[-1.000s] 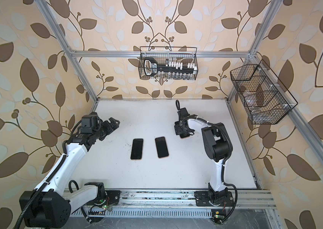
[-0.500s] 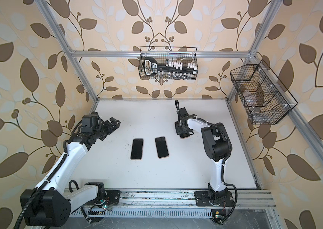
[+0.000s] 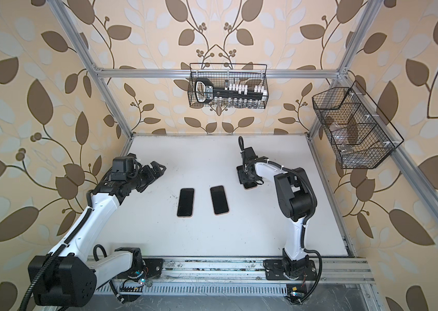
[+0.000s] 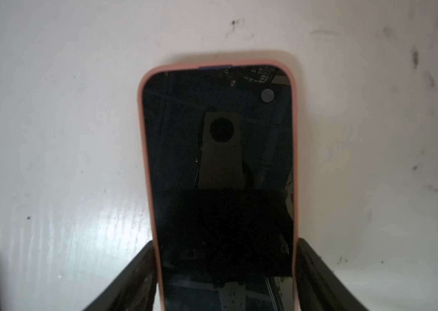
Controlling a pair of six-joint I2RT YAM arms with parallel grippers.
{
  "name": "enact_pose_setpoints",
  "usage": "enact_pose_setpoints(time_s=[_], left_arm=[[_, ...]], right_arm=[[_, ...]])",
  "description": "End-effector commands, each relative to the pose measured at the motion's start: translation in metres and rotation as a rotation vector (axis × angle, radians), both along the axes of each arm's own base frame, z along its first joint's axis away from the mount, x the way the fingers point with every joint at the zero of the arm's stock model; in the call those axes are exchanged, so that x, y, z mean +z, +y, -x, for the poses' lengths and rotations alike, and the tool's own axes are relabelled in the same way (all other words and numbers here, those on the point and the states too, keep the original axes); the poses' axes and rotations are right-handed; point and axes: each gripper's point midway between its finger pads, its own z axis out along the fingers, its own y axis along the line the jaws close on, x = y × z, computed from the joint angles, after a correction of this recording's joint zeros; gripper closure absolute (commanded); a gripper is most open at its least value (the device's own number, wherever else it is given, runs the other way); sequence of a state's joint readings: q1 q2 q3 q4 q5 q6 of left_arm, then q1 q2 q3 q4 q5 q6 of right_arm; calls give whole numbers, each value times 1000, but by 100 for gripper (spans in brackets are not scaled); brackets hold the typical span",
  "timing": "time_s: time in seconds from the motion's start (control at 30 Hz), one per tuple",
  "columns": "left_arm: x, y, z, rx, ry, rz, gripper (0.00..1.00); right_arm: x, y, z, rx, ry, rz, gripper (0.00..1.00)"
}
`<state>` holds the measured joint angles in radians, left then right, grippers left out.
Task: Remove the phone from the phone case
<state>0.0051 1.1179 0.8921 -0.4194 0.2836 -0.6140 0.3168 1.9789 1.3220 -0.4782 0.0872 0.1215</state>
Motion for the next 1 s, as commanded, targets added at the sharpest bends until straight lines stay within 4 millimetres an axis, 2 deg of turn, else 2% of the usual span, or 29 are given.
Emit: enact_pose_setpoints(time_s=[0.0, 0.2, 0.33, 0.63, 0.77, 0.87, 0.9, 0.97], left_arm=[[-2, -10, -1, -26, -7, 44, 1], [-6, -23, -4, -53, -6, 88, 1], [-11, -47, -9, -97, -8, 109, 1], [-32, -143, -29, -249, -11, 170, 1], [-47, -185, -36, -309, 19, 182, 1], [-51, -207, -43, -322, 9, 220, 1], [-51, -213, -44, -311, 11, 243, 1], [-50, -222, -48, -306, 2, 263, 1]], right_arm=[[19, 2, 0, 16, -38, -32, 33], [28, 3, 1, 17, -53, -41, 34], [29, 6, 3, 24, -52, -59, 34], [45, 21, 16, 51, -55, -139, 34], [56, 30, 26, 77, -54, -179, 34], [72, 39, 29, 94, -72, -232, 34], [68, 39, 37, 97, -54, -242, 34], [74, 42, 40, 104, -56, -265, 34]])
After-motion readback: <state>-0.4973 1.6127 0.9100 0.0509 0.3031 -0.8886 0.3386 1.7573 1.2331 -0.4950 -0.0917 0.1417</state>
